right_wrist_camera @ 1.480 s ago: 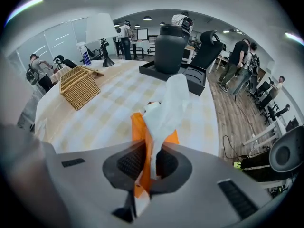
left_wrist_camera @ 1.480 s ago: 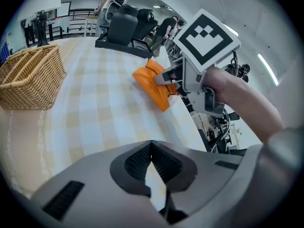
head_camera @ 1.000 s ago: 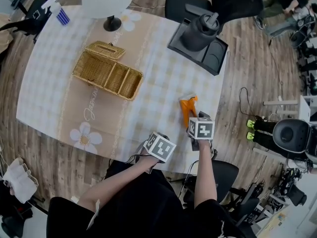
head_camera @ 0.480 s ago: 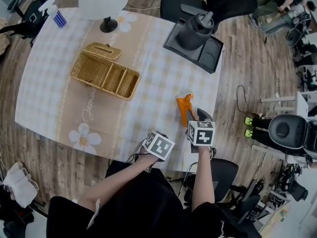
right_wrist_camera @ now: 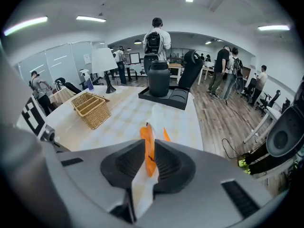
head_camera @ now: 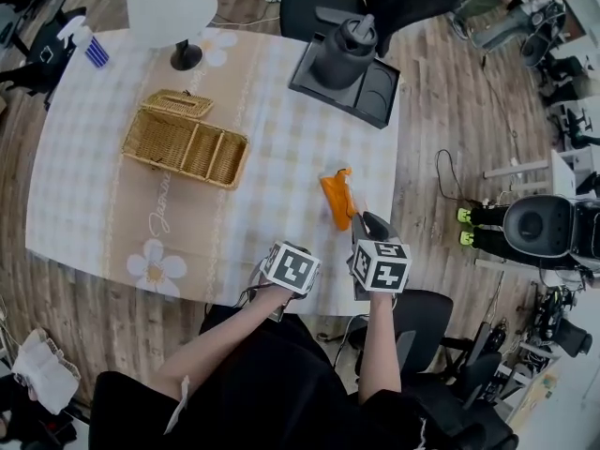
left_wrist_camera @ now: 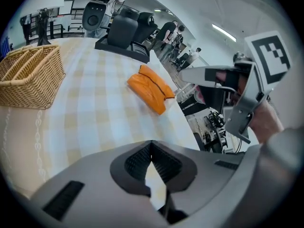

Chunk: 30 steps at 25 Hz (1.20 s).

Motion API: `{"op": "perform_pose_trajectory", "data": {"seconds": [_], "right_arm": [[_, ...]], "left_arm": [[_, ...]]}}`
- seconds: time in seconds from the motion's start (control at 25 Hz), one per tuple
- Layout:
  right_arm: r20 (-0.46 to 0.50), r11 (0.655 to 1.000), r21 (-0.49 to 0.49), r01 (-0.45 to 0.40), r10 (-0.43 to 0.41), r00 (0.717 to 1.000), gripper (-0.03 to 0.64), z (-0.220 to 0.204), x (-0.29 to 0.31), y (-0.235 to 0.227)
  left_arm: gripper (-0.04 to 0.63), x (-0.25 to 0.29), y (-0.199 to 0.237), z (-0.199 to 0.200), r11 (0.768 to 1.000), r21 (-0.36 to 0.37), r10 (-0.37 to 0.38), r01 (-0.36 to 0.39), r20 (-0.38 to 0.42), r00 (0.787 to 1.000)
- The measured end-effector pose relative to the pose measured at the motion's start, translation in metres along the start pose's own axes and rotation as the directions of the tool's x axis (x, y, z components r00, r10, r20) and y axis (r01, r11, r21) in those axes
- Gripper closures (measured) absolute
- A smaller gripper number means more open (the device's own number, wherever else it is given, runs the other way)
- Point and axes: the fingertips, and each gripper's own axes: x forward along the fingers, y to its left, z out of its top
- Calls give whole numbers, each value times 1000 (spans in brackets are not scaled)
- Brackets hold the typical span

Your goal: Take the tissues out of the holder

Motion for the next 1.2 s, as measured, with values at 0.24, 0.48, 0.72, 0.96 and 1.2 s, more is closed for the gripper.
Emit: {"op": "perform_pose_trajectory", "data": {"seconds": [0.24,0.48,0.72,0.96,1.2], "right_arm": [[-35,999,45,-9,10,999,603,-22,-17,15],[-102,992,123,-21,33,994,603,-50,-32,30],[-157,981,189,-30,61,986,603,-83,-42,52],[-201,971,238,-19,69,977,604,-116,-51,68],[-189,964,265,-26,78,979,604,-127,-62,72]], "left_arm": [[595,-7,-1,-2,999,27,21,-21,15,1000],[595,-19,-7,-5,998,52,28,-31,49,998],[595,-18,-9,-15,994,88,58,-63,61,996],[595,-22,-18,-27,988,125,85,-91,55,995],[595,-23,-26,-35,983,152,93,-100,51,994]]}}
